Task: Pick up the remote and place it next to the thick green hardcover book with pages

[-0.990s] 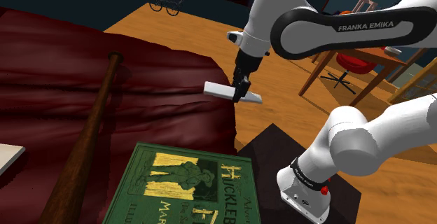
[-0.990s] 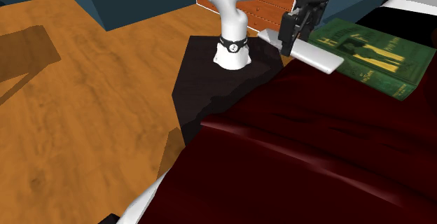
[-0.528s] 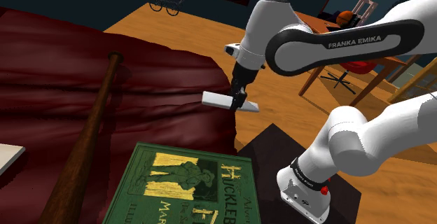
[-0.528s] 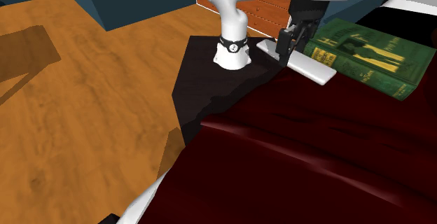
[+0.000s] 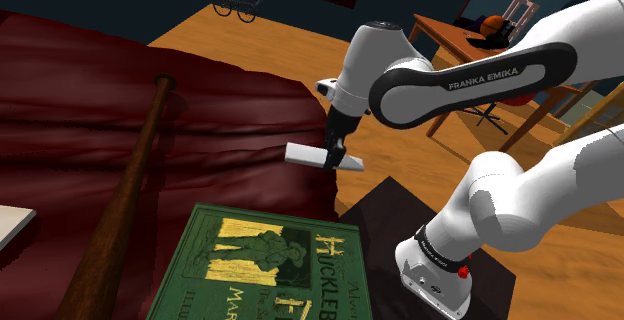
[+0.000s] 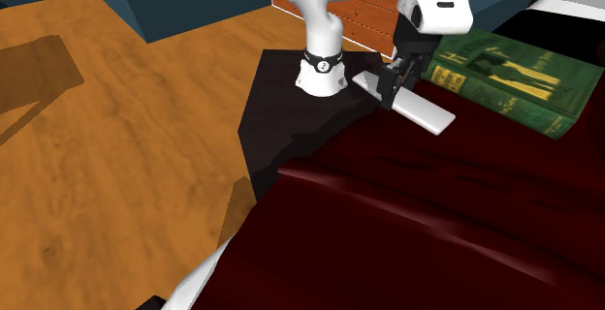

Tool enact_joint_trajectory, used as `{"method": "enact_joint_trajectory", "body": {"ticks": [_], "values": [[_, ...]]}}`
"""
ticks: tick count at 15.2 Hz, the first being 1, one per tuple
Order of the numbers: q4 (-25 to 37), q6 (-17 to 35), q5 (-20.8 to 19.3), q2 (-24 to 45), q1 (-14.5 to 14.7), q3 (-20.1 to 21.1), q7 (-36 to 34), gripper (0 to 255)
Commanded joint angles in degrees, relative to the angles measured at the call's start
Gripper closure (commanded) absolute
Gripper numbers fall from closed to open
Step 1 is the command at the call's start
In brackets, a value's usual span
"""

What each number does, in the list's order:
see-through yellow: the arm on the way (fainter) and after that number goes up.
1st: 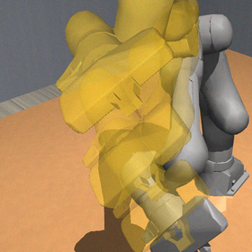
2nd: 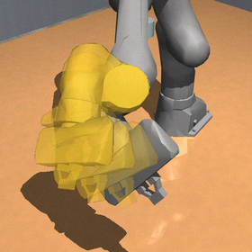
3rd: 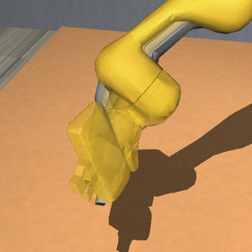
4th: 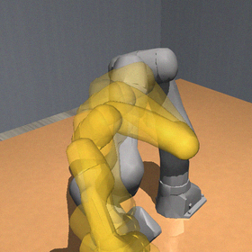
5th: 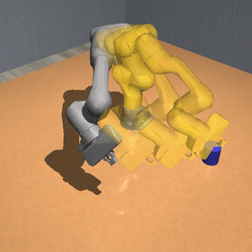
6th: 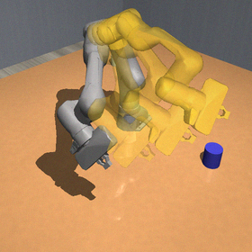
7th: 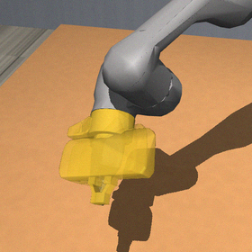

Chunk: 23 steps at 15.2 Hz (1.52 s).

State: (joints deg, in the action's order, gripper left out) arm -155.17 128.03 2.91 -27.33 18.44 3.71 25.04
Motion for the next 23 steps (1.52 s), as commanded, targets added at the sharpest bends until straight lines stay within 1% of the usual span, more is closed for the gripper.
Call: {"method": "enact_joint_trajectory", "body": {"ticks": [1, 5, 13, 14, 19, 23], "values": [[-0.89, 2.12, 0.00, 1.19, -0.04, 0.01, 0.08, 255], [-2.44, 6.09, 0.05, 3.60, -0.04, 0.12, 0.10, 255], [-2.53, 6.35, 0.06, 3.77, -0.04, 0.12, 0.10, 255], [-2.54, 6.35, 0.06, 3.77, -0.04, 0.12, 0.10, 0], [-2.54, 6.35, 0.06, 3.77, -0.04, 0.12, 0.10, 0], [1.43, -2.87, -0.11, -1.48, -0.09, -0.18, 0.11, 0]]}}
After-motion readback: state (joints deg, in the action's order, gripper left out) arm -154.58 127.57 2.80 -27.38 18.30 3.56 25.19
